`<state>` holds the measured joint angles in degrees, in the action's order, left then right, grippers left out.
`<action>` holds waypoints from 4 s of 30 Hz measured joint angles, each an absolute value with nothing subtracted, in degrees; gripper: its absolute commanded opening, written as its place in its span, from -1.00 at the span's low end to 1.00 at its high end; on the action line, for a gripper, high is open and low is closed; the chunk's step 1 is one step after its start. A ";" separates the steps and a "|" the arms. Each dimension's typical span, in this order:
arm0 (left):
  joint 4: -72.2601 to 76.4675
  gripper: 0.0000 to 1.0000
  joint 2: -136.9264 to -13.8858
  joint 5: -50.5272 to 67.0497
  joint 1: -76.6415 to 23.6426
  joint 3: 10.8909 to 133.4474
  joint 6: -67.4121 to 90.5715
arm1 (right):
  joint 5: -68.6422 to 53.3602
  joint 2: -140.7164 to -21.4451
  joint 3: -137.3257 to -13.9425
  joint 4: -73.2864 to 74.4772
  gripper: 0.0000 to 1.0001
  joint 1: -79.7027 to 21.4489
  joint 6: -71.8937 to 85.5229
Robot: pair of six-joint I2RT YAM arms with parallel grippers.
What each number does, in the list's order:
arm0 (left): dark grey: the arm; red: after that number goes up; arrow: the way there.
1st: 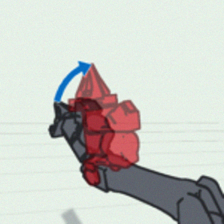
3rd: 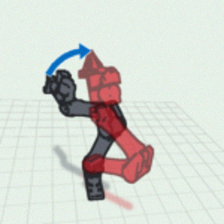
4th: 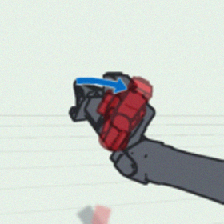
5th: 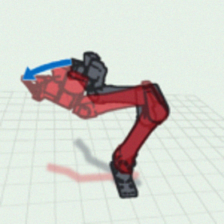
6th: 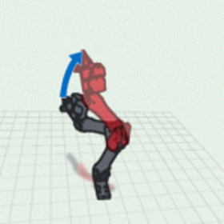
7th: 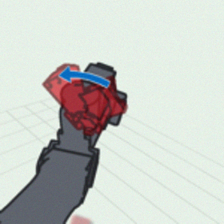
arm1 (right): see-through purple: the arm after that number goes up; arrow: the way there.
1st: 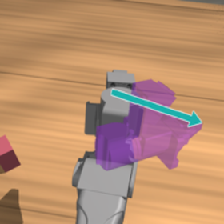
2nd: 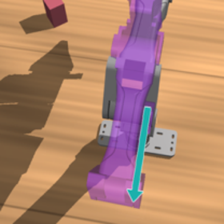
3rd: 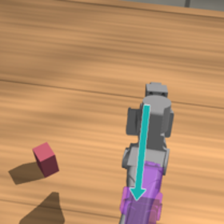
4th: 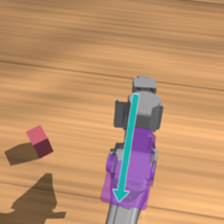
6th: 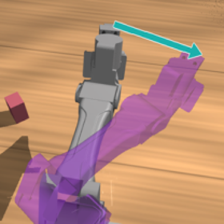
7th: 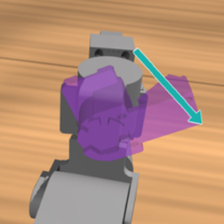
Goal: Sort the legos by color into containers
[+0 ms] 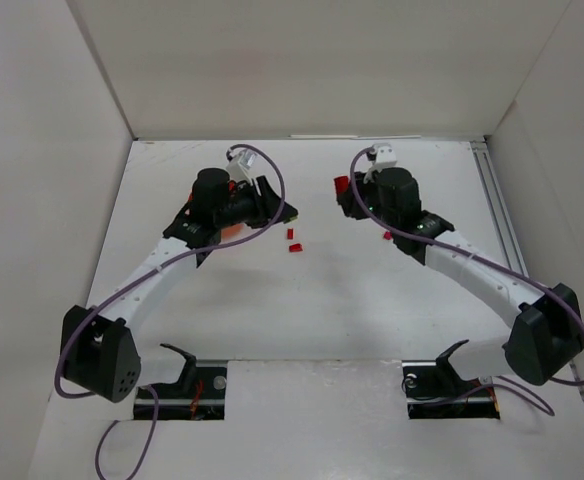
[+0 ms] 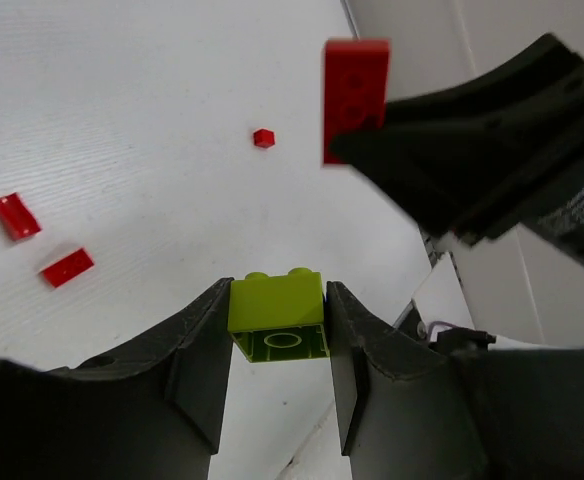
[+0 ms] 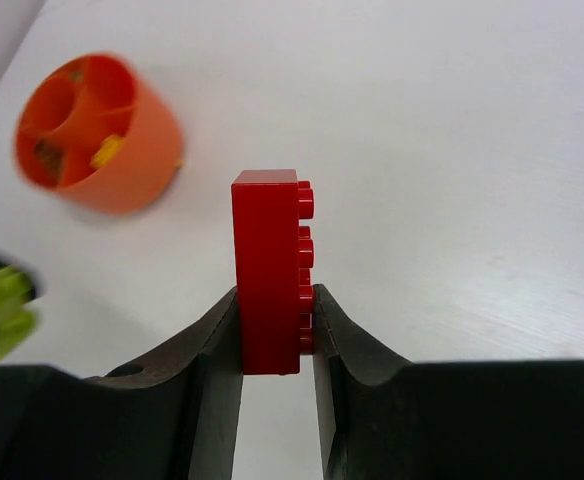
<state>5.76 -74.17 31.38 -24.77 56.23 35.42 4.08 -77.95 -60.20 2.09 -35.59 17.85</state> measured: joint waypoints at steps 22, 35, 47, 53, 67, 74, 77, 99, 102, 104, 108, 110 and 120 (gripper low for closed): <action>-10.83 -1.00 -85.67 -3.68 -7.03 70.28 32.05 | -0.51 -77.78 -58.70 3.25 -0.94 -26.85 7.25; -12.67 -0.30 -92.01 -6.70 -7.07 73.17 29.82 | -1.15 -77.80 -58.72 4.51 -0.94 -23.94 5.28; -12.51 0.23 -92.44 -6.24 -7.07 73.17 29.28 | -4.34 -78.13 -58.78 5.39 -0.92 -23.31 2.31; -10.96 0.67 -91.48 2.63 -6.96 72.93 26.37 | -20.84 -78.37 -59.22 5.72 -0.90 -23.14 -7.16; 3.33 1.00 -79.42 45.63 -23.77 65.80 3.42 | -64.27 -91.57 -70.91 13.47 -0.88 -25.19 -21.58; 5.04 0.94 -78.28 51.77 -23.62 63.70 -3.29 | -68.62 -92.58 -74.74 18.26 -0.88 -26.74 -24.12; 5.76 0.72 -76.75 54.17 -23.62 61.76 -5.56 | -70.08 -93.32 -75.13 19.27 -0.88 -26.72 -24.32; 8.12 -1.00 -76.31 62.35 -23.07 60.84 -9.17 | -68.71 -93.62 -77.43 17.34 -0.87 -26.72 -18.35; 8.67 -1.00 -76.31 62.24 -22.74 60.84 -9.13 | -68.71 -94.24 -78.30 17.17 -0.68 -26.65 -17.63; 8.82 -1.00 -76.31 61.45 -22.57 60.84 -8.71 | -68.55 -94.74 -78.74 16.88 -0.44 -26.63 -17.02; 9.78 -1.00 -76.29 59.16 -21.89 60.77 -6.33 | -67.11 -95.85 -79.92 15.77 0.02 -26.22 -14.96; 11.07 -1.00 -76.29 58.54 -21.15 60.75 -4.27 | -65.84 -96.44 -80.55 15.07 0.11 -25.89 -13.52; 14.06 -1.00 -76.23 52.42 -10.85 60.75 4.91 | -58.67 -97.17 -80.64 12.84 0.41 -22.06 -7.09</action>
